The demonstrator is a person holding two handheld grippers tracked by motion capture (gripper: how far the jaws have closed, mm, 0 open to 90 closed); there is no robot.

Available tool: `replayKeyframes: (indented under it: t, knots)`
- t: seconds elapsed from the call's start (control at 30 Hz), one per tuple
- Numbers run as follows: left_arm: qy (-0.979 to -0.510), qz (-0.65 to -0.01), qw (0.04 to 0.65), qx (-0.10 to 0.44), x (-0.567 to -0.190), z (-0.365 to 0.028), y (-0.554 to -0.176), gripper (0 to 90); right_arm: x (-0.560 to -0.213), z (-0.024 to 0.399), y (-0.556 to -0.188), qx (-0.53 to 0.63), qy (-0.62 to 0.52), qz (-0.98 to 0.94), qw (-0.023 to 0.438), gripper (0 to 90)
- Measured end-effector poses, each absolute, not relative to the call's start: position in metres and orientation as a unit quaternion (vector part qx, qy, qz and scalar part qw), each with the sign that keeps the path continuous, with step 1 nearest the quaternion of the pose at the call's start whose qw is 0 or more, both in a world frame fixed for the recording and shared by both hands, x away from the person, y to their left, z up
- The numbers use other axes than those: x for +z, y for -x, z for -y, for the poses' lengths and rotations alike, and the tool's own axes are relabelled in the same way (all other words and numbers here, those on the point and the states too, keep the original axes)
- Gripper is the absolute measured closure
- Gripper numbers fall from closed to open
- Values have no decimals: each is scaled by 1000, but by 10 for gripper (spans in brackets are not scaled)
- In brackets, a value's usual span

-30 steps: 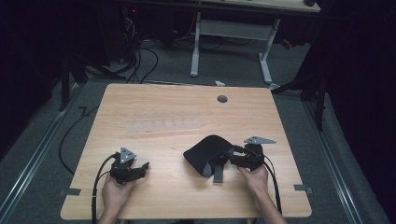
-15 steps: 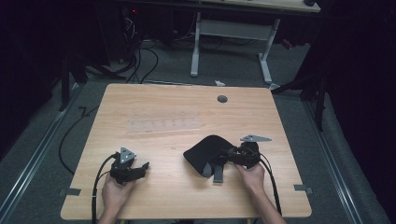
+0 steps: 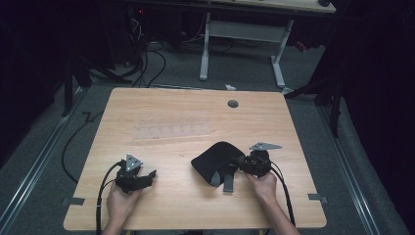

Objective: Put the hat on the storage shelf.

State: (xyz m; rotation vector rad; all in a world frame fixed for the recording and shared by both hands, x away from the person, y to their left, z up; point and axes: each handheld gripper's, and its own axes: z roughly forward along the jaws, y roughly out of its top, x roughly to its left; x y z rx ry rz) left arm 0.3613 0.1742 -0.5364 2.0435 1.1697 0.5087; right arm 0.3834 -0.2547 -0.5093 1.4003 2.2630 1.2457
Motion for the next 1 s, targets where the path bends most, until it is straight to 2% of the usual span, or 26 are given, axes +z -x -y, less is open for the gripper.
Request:
replayKeyframes:
  t: [0.57,1.0]
  knots:
    - [-792,-453,359,198,-536,-174,-361,328,-504,256,-379,436,-450,-775,84,816]
    - [-802,-436,360,192,-536,-170,-362,297,-499,258,-377,445,-457,-768,59,844]
